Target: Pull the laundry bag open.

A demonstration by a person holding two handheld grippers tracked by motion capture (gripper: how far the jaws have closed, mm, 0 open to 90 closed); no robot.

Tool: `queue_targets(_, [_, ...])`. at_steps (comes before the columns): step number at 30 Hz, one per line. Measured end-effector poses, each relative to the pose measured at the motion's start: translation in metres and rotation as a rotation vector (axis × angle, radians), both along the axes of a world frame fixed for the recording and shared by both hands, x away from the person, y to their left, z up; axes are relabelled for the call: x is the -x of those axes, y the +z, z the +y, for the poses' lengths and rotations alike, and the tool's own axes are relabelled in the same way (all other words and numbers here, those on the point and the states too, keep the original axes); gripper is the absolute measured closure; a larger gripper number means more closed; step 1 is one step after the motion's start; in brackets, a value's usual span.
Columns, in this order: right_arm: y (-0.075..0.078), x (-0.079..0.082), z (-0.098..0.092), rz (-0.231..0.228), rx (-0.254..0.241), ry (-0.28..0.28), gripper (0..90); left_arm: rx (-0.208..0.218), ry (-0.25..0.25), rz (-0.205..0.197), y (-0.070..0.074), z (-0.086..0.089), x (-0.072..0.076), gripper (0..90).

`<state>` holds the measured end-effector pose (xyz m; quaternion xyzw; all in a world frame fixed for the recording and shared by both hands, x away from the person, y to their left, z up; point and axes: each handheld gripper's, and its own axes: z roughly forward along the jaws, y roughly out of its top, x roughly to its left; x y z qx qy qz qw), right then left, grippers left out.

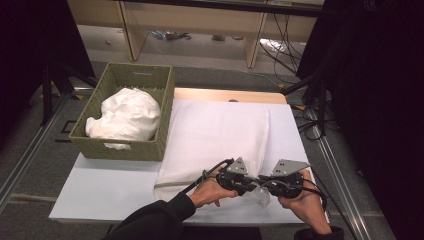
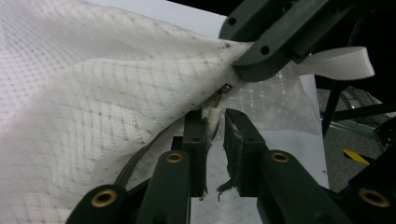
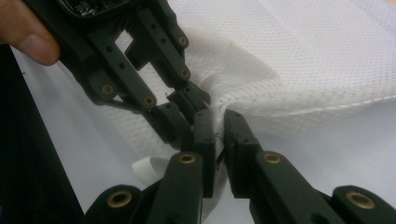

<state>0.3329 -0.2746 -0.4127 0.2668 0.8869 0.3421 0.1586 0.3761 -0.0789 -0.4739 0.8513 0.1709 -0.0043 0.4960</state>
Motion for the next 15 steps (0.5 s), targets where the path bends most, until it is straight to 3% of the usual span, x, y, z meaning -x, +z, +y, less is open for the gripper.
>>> queue_targets(3, [-0.0003, 0.0002, -0.0001, 0.005, -0.009, -0.002, 85.2, 0.005, -0.007, -0.02, -0.0007, -0.0008, -0.0013, 77.0])
queue_targets(8, [-0.0002, -0.0004, -0.001, 0.019, 0.005, 0.006, 85.2, 0.021, -0.014, 0.007, -0.0026, -0.0016, -0.0037, 81.6])
queue_targets(9, [-0.0014, -0.0003, -0.0003, -0.002, -0.004, -0.009, 85.2, 0.019, -0.006, -0.002, -0.0022, -0.0021, -0.0025, 82.9])
queue_targets(10, [-0.0004, 0.0001, -0.0013, 0.015, 0.005, -0.009, 85.2, 0.022, -0.009, -0.005, -0.002, -0.0032, -0.0008, 84.4])
queue_targets(15, [-0.0022, 0.0005, -0.0023, 0.01, -0.001, -0.023, 85.3, 0.004, -0.004, 0.012, 0.0011, -0.002, 0.0011, 85.8])
